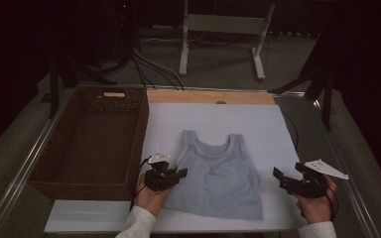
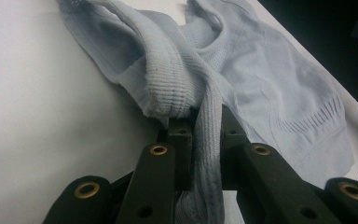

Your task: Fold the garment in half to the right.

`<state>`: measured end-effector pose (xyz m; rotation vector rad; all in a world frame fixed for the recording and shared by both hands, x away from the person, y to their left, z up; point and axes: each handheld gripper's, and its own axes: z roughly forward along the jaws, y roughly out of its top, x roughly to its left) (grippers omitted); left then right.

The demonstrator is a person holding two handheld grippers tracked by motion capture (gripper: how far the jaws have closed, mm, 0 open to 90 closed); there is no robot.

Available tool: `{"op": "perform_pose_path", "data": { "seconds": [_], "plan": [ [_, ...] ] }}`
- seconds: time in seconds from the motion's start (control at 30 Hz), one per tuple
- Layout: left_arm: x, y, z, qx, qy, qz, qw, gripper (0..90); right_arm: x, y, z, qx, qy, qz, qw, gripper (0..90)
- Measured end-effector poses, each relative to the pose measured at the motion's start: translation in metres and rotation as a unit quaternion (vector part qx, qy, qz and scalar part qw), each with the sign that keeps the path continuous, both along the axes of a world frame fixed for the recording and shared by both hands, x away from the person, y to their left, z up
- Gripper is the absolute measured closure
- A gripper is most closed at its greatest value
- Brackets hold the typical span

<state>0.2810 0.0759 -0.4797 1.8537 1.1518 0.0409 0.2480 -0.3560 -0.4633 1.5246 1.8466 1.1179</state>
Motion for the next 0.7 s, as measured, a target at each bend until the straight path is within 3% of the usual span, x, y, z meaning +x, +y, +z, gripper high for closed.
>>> {"op": "perform_pose_path", "data": {
  "seconds": [0.7],
  "plan": [
    [0.001,-0.012,0.010,-0.017,-0.005,-0.017,0.9997,81.3,0.000,0.000,0.000,0.000,-0.001,0.001,1.0000,10.2]
  ]
}}
